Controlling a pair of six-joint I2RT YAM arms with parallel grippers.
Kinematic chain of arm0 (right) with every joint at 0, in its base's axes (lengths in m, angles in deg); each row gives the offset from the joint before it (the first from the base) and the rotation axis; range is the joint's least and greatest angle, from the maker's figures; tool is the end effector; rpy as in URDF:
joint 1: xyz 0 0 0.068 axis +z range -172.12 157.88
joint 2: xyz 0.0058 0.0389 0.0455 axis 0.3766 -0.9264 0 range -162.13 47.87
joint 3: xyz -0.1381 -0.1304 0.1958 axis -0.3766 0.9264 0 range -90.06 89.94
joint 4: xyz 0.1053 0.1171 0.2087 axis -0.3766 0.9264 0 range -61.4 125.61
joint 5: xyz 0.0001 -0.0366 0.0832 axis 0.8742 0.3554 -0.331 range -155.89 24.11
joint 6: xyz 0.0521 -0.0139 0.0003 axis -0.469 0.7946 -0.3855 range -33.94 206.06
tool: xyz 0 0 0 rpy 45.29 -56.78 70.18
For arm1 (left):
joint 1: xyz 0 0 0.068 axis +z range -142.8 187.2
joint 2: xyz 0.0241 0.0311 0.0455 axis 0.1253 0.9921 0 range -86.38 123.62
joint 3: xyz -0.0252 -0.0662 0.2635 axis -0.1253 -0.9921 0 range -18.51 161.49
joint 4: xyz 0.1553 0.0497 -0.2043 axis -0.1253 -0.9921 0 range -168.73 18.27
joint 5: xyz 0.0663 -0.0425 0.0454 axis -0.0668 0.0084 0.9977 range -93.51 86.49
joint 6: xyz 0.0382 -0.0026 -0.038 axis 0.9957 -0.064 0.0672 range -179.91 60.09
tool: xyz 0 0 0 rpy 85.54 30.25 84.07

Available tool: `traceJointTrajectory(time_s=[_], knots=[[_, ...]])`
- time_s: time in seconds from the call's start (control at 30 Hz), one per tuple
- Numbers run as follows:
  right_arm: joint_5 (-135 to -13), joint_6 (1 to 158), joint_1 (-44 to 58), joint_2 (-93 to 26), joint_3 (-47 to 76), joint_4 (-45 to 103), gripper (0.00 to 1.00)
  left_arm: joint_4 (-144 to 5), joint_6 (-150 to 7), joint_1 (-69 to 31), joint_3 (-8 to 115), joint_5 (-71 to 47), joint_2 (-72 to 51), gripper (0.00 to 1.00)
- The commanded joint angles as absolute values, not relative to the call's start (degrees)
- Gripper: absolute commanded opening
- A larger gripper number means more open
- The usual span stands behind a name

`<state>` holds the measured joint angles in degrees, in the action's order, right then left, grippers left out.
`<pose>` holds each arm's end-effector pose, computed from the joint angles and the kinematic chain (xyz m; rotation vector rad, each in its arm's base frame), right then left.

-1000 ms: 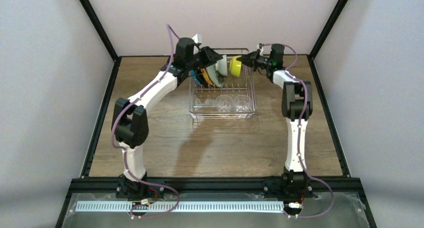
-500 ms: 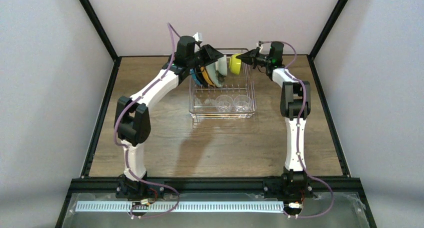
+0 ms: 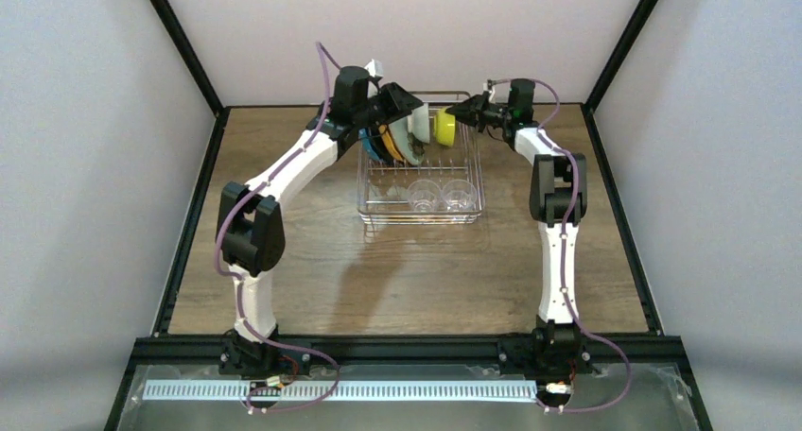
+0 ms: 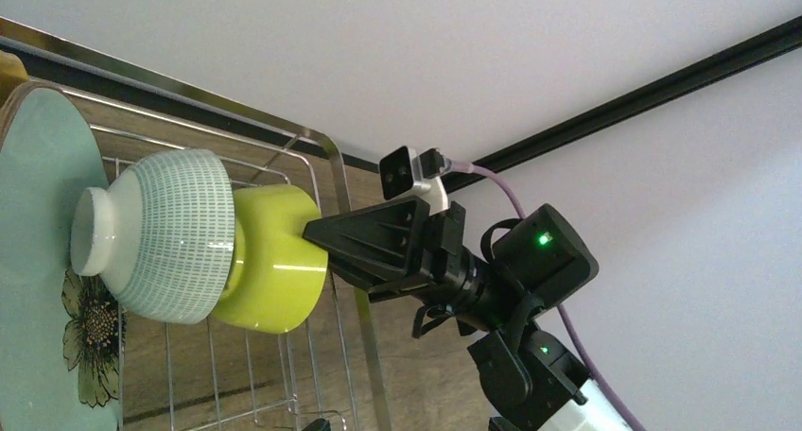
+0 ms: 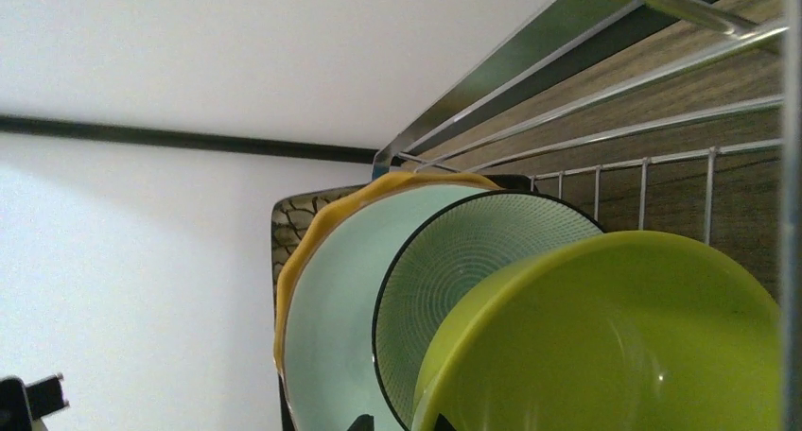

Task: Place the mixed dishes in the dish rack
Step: Turn the bowl upside down over the dish rack.

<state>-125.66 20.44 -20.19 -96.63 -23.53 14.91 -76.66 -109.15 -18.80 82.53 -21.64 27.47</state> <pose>0.5622 0.0497 0.1645 0.3286 2.0897 1.7275 0.4280 -0.2211 0.3263 -0.1776 2.0393 -1.1630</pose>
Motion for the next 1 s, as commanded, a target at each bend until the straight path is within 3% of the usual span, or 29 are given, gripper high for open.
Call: traceJointTrajectory(time_s=[0.0, 0.2, 0.43, 0.97], knots=[[-124.3, 23.8, -20.6, -97.3, -23.9, 18.9, 0.40, -77.6, -108.5, -18.6, 83.6, -21.4, 26.8, 0.96], [-124.5, 23.8, -20.6, -97.1, -24.4, 19.1, 0.55, -77.7, -108.4, -18.6, 83.8, -21.4, 26.9, 0.96], [-123.2, 27.6, -20.6, -96.0, -26.0, 24.6, 0.63, -78.2, -108.0, -18.7, 83.7, -21.0, 26.8, 0.96], [-120.6, 31.4, -20.7, -92.7, -25.6, 30.3, 0.65, -78.8, -107.2, -18.7, 81.5, -20.3, 24.6, 0.96]])
